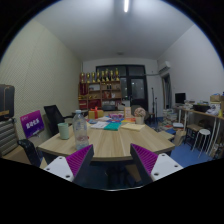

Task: Pour water

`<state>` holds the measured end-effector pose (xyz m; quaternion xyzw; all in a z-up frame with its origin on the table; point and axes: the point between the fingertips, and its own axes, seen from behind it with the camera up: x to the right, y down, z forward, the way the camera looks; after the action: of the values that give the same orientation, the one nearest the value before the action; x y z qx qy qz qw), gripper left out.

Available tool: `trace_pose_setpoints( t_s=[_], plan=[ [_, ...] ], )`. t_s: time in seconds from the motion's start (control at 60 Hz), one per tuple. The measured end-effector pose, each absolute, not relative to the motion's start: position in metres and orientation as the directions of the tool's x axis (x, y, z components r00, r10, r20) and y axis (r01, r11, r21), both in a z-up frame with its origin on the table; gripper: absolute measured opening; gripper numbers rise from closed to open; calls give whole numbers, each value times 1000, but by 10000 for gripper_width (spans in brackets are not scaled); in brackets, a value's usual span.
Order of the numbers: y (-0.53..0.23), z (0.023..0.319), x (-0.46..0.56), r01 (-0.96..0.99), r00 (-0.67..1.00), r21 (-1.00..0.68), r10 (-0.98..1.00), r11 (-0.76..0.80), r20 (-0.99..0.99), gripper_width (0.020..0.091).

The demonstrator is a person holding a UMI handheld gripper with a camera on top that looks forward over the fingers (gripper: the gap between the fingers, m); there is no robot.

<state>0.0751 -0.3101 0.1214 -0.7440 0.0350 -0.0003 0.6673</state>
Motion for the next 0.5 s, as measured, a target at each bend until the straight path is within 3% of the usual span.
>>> trace_pose_setpoints(
  t_s=[0.233,0.5],
  plan=[
    [-306,129,74,-38,999,-997,-35,-70,-35,826],
    [-262,139,-1,-19,996,-999,89,-31,-21,830]
  ],
)
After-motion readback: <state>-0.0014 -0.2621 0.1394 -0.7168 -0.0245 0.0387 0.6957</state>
